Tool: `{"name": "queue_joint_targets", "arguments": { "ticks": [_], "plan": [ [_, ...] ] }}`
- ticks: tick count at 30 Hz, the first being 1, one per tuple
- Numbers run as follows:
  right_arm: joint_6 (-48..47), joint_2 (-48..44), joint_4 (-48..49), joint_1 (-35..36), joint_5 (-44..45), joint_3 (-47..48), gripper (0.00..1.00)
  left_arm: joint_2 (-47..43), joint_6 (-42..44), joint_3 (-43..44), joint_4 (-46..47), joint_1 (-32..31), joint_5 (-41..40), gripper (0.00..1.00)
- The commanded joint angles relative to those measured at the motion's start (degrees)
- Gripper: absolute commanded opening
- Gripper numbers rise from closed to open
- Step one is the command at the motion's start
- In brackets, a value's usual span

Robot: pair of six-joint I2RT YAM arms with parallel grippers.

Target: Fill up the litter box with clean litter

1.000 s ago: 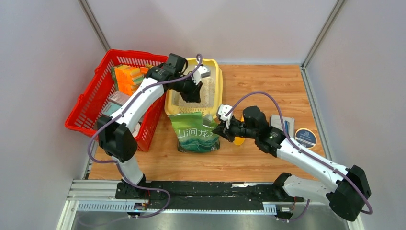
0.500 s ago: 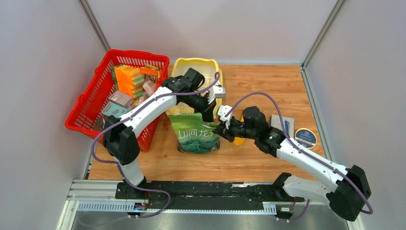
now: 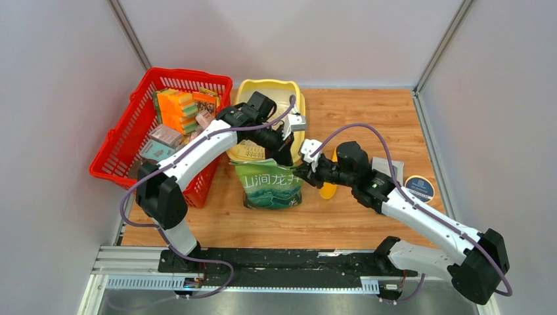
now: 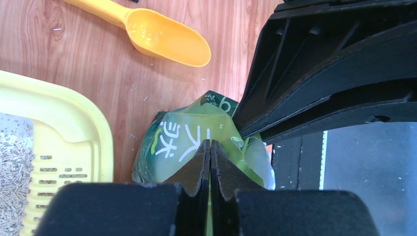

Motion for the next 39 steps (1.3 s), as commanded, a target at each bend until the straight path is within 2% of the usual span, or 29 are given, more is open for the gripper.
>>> {"name": "queue_joint_targets", "arguments": {
  "ticks": [1, 3, 9, 14, 17, 20, 22, 28, 32, 39],
  "plan": [
    [-2.33, -2.00, 1.68, -0.66, 2.97, 3.26, 0.22, -2.51, -2.04, -0.49, 0.62, -0.38, 2.88, 0.04],
    [-2.06, -2.00, 2.12, -0.66, 3.32, 2.65, 0.31, -2.51, -2.40, -0.49, 0.97, -0.38, 2.70, 0.04],
    [1.72, -1.38, 3.09, -1.45, 3.94, 2.56, 0.47, -2.77, -2.49, -0.58, 0.71, -0.29, 2.35, 0.03],
    [3.04, -0.77, 3.62, -1.98, 3.59, 3.09, 0.48, -2.77, -2.84, -0.58, 0.53, -0.29, 1.82, 0.02],
    [3.12, -0.77, 2.92, -2.16, 1.92, 3.35, 0.44, -2.51, -3.62, -0.50, 1.49, -0.29, 0.34, 0.02],
    [3.30, -0.68, 2.30, -2.16, -0.54, 2.74, 0.34, -2.33, -4.94, -0.41, 2.54, -0.29, -1.51, 0.02],
    [3.39, -0.77, 2.04, -2.07, -1.16, 2.65, 0.32, -1.98, -5.21, -0.14, 2.90, -0.21, -2.04, 0.02],
    [1.72, -1.47, 1.24, -2.59, 4.02, 3.88, 0.47, -1.63, -5.03, 0.03, 2.73, -0.12, -1.87, 0.02],
    [2.77, -0.86, 0.81, -3.30, 3.85, 4.58, 0.61, -1.63, -5.12, 0.12, 2.73, -0.20, -1.87, 0.02],
    [7.25, 1.69, 1.86, -3.91, 0.43, 4.58, 0.67, -1.72, -5.47, 0.38, 3.08, -0.03, -2.04, 0.01]
  ]
}}
